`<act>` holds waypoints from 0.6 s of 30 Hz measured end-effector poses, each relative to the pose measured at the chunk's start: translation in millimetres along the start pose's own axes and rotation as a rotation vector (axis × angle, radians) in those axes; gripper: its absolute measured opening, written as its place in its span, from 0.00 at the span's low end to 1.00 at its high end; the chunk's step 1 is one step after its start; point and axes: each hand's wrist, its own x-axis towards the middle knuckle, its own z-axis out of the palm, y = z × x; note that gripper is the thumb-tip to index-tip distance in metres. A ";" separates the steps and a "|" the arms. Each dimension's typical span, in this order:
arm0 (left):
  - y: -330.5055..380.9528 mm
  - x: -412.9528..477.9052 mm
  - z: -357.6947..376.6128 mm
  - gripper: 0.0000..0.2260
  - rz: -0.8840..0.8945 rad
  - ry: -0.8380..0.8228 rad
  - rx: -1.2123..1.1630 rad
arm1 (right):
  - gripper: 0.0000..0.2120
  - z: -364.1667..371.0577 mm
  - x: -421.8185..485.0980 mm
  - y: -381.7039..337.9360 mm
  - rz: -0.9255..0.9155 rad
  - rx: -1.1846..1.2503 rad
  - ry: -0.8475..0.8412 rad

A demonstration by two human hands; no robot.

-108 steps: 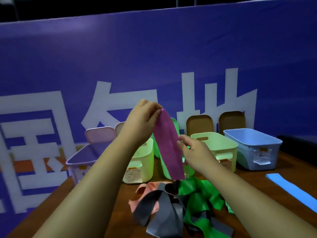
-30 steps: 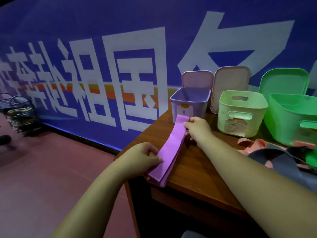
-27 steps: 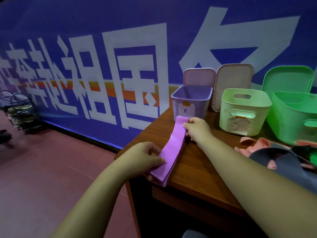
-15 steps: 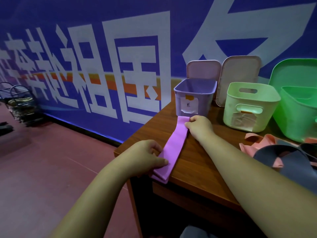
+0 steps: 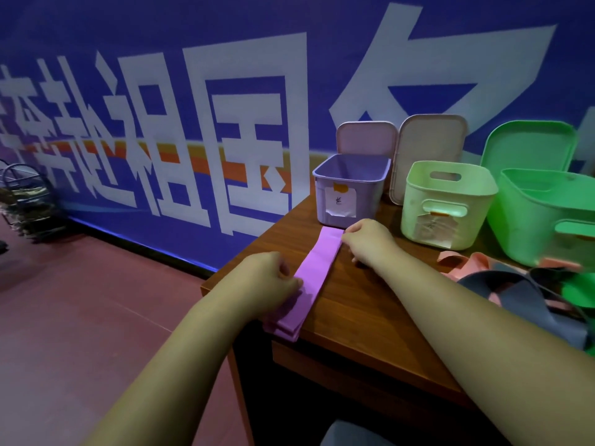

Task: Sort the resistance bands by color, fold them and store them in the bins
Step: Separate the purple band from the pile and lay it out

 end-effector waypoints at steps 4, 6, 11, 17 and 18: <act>34.3 10.1 1.6 0.14 0.122 0.062 -0.007 | 0.10 -39.3 -15.6 4.2 -0.057 0.028 -0.003; 56.8 14.0 5.4 0.14 0.194 0.032 -0.045 | 0.09 -63.4 -24.6 7.6 -0.076 0.056 0.007; 120.5 21.4 33.7 0.12 0.374 0.023 -0.084 | 0.10 -131.4 -51.6 34.6 -0.120 0.005 0.039; 216.3 27.8 78.3 0.06 0.655 -0.017 -0.139 | 0.08 -219.4 -86.4 99.4 -0.125 -0.035 0.210; 233.0 28.3 86.1 0.05 0.702 -0.019 -0.143 | 0.08 -233.0 -92.4 112.9 -0.108 -0.018 0.240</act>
